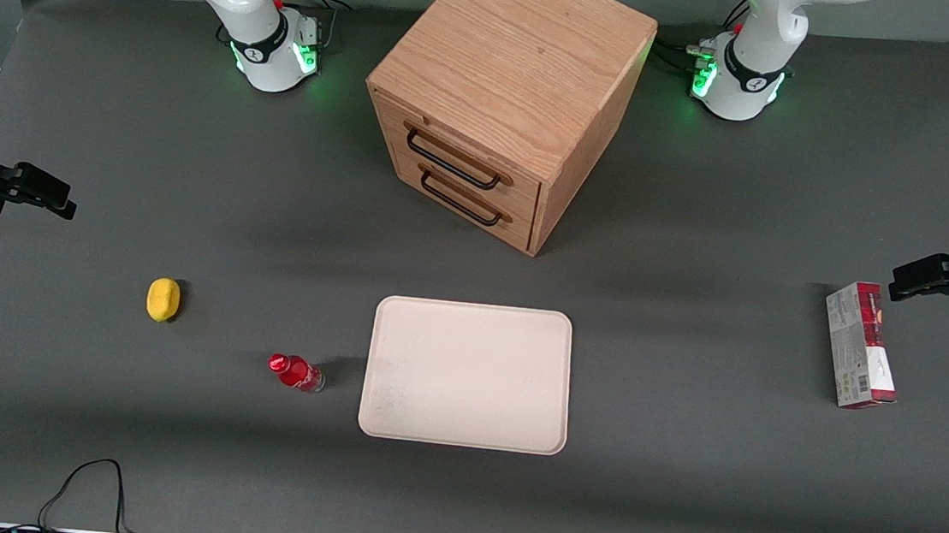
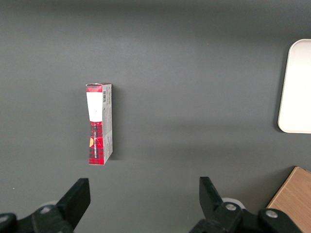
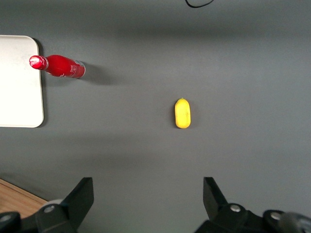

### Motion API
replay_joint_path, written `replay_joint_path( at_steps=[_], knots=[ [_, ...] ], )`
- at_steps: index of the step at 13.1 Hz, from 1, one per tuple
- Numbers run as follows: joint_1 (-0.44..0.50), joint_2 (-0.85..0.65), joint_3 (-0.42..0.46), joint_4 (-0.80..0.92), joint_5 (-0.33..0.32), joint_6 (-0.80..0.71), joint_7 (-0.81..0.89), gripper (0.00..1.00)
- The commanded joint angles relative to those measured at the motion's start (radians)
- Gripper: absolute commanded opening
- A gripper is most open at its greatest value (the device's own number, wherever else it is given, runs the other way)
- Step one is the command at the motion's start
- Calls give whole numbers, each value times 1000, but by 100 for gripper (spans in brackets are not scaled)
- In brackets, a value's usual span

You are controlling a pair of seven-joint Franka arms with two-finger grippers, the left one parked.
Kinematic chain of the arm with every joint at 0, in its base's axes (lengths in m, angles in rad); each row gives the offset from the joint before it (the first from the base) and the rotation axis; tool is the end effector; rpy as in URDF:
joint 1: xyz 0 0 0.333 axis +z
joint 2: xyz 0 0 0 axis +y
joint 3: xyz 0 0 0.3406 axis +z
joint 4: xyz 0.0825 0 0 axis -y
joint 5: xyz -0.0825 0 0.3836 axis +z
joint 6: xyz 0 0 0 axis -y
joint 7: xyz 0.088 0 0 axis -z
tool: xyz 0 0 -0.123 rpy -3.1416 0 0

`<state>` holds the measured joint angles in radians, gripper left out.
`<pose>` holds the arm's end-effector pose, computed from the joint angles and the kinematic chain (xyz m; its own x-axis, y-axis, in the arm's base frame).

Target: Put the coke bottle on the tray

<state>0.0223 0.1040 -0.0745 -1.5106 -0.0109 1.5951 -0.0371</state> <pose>0.5890 -0.0298 0.6043 0.9997 -0.0146 -0.0199 -0.0142 -0.9997 0.0179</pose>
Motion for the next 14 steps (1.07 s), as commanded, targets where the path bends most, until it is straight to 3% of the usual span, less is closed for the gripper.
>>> replay_joint_path(
  at_steps=[1,8,14],
  knots=[
    [13,-13,-11,-13,-17,8,-12,100],
    [33,25,1,15,-4,11,5,100],
    [201,356,2,428,6,-3,114,100]
  ],
)
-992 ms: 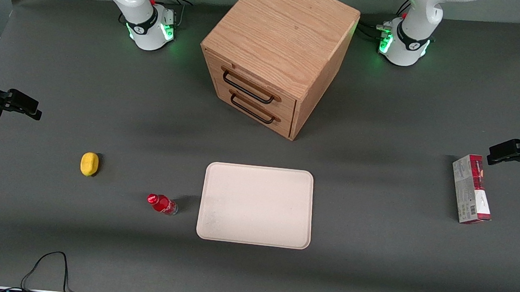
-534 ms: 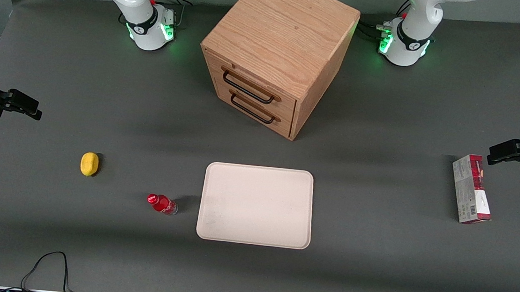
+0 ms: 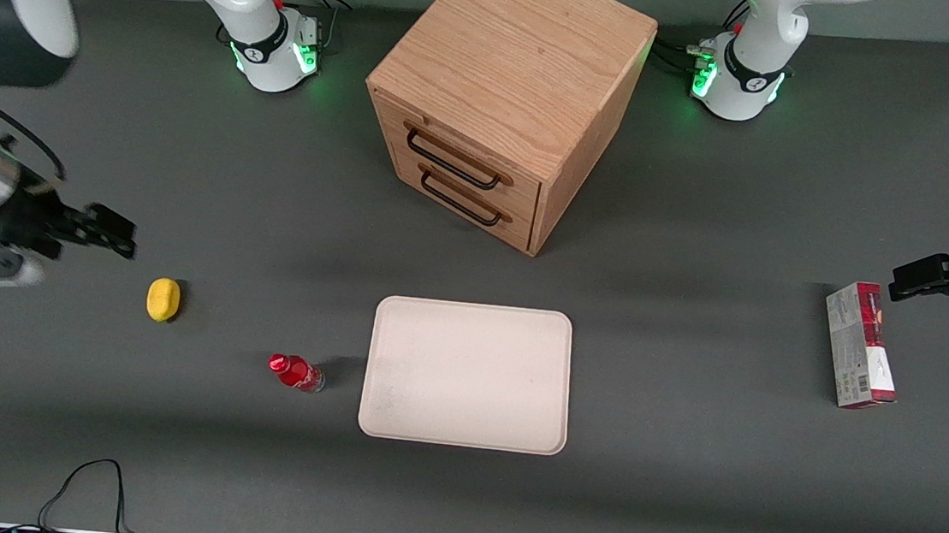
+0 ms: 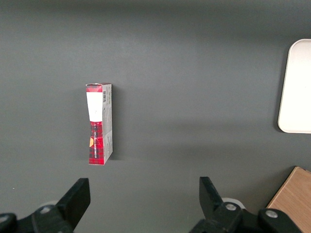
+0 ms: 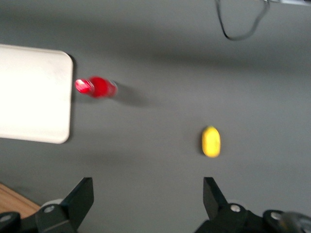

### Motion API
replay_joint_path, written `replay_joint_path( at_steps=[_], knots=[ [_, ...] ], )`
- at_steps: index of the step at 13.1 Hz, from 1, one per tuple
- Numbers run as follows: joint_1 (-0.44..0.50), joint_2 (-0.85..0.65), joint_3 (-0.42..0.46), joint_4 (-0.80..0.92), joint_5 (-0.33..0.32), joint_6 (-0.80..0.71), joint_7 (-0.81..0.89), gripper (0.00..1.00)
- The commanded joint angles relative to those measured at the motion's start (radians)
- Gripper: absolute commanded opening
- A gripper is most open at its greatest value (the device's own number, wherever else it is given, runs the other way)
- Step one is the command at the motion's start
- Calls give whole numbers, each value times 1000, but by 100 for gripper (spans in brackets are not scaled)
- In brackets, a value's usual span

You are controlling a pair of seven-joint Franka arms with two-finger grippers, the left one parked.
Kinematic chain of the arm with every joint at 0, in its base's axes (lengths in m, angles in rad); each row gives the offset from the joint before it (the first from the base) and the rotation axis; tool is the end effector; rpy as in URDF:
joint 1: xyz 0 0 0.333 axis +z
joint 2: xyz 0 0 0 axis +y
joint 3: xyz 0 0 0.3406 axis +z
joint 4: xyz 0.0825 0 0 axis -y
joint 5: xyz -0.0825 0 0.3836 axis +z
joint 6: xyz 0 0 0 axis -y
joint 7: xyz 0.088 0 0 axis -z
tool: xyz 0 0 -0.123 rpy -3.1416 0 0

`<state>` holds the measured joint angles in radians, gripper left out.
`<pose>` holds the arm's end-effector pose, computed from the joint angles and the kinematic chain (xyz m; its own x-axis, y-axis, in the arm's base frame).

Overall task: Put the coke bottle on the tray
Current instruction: 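Move the open right gripper down over the red Coca-Cola bottle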

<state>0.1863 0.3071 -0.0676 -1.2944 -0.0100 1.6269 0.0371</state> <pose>0.6531 0.0839 0.5831 0.9959 0.0857 0.0271 0.0849 -0.9960 0.0294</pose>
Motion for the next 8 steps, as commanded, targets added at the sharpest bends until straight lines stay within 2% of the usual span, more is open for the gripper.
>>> replay_joint_path(
  at_steps=[1,3,6,8],
  knots=[
    [56,214,0,303,5,-71,75,100],
    [62,326,54,450,4,-119,115,100],
    [61,334,104,460,4,-101,162,100],
    [62,340,107,454,4,-78,165,100]
  ],
)
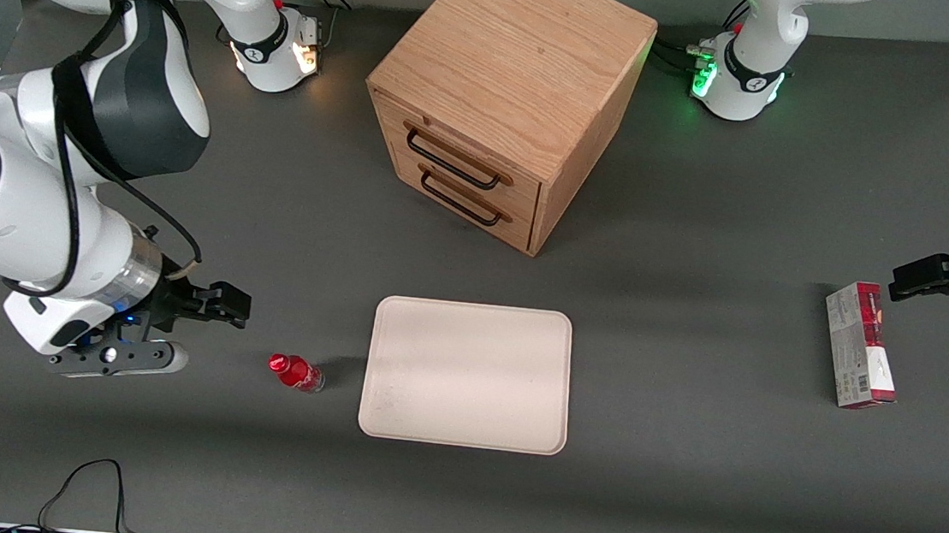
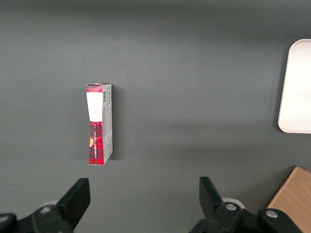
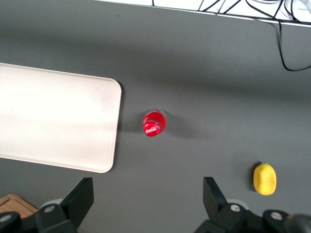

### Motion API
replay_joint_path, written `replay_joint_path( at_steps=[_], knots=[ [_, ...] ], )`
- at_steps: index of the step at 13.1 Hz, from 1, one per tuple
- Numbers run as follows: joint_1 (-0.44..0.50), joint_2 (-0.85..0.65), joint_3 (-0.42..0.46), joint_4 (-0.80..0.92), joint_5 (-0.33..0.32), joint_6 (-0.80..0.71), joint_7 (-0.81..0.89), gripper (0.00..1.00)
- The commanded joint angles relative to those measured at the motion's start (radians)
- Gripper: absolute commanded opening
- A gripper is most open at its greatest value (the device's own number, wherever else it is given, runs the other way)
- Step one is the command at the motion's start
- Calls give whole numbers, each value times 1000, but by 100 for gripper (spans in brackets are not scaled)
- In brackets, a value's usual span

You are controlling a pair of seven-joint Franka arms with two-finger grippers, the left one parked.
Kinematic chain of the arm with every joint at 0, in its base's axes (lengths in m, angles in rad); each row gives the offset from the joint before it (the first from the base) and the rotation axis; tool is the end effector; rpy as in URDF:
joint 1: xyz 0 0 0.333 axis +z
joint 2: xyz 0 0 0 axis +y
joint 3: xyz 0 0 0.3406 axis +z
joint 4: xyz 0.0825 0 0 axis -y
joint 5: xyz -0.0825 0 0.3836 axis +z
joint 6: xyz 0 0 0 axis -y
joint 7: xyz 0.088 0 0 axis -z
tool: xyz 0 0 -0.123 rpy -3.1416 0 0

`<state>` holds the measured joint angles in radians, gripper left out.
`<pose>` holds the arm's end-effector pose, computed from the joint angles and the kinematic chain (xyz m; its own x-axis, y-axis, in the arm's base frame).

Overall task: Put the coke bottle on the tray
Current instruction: 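Move the open right gripper down over the red Coca-Cola bottle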

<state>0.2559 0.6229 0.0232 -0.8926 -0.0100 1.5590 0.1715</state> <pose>0.7109 0.1961 0.5461 0.9939 0.1021 0.0424 0.1027 -0.9947 -0.0109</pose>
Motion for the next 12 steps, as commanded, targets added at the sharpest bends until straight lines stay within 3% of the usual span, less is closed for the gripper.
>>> replay_joint_path(
  at_steps=[1,3,8,12],
  knots=[
    [-7,38,17,49,5,-7,29,100],
    [-7,46,15,-4,5,-2,33,100],
    [-9,70,15,-186,7,214,33,100],
    [-9,132,14,-195,7,253,31,100]
  ],
)
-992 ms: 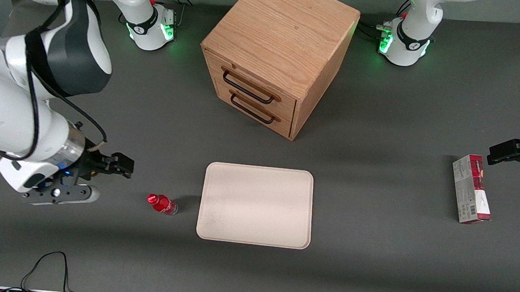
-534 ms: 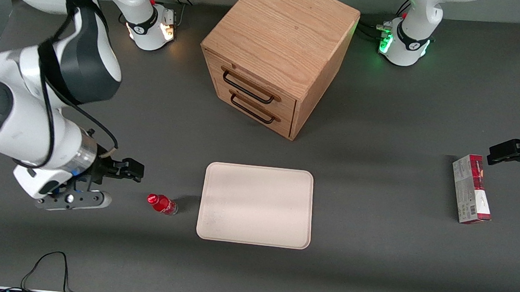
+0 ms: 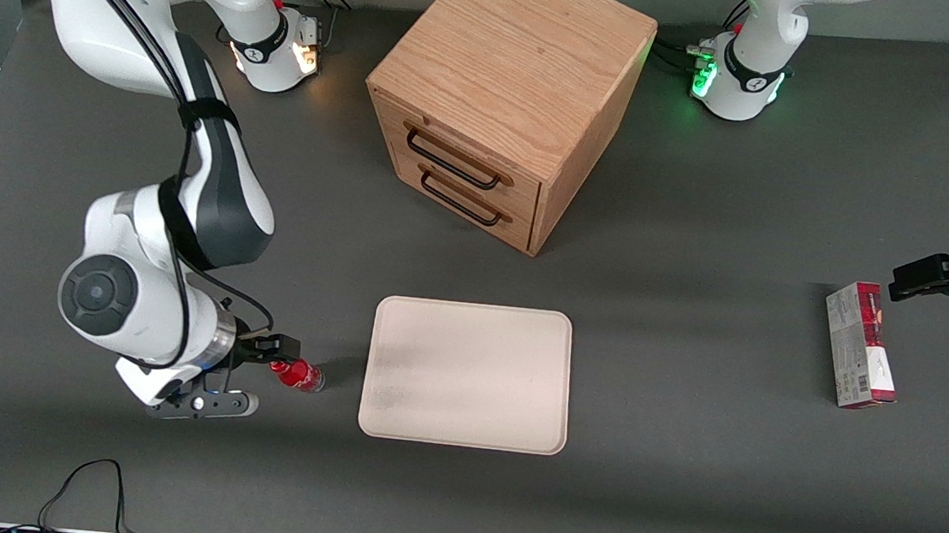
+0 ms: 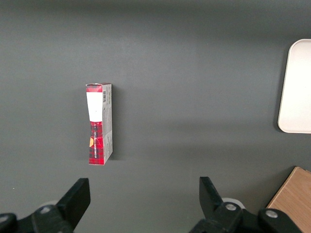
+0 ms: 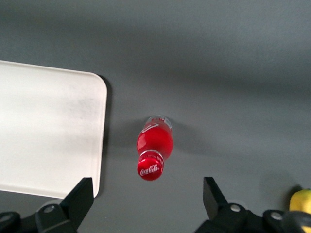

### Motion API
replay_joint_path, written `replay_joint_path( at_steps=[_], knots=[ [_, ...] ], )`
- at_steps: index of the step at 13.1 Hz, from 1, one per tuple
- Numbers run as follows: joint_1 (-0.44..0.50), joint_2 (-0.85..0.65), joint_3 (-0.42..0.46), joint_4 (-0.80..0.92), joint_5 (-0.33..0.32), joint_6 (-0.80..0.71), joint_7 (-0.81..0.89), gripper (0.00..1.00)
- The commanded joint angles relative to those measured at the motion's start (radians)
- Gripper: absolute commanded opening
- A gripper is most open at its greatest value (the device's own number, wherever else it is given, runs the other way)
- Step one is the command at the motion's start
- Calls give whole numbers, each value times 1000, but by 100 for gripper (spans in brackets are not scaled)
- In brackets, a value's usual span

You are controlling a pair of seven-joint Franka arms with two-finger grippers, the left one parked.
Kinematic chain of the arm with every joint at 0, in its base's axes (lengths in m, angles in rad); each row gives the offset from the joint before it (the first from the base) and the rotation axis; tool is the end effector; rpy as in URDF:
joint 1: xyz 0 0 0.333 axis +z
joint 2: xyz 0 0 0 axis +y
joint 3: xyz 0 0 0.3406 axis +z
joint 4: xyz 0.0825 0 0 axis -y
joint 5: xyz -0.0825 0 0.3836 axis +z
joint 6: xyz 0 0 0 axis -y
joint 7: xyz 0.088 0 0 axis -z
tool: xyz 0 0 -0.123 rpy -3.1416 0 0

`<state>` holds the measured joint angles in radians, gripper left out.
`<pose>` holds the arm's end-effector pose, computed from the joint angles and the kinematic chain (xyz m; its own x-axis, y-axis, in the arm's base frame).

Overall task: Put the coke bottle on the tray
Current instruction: 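Close the right gripper around the red bottle's body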

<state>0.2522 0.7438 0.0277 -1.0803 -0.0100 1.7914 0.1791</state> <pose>0.7395 0.2046 0.3858 0.9948 0.0960 -0.0336 0.0959 -0.9954 -0.0031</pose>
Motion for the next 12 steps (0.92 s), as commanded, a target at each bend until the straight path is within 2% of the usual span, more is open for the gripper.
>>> replay_joint_path(
  at_steps=[1,6,9,11,12],
  knots=[
    [-5,20,9,-10,7,37,23,100],
    [-7,23,9,-122,7,150,26,100],
    [-5,23,6,-138,7,161,28,98],
    [-5,23,6,-138,7,161,28,52],
    [-7,22,6,-138,7,161,28,35]
  ],
)
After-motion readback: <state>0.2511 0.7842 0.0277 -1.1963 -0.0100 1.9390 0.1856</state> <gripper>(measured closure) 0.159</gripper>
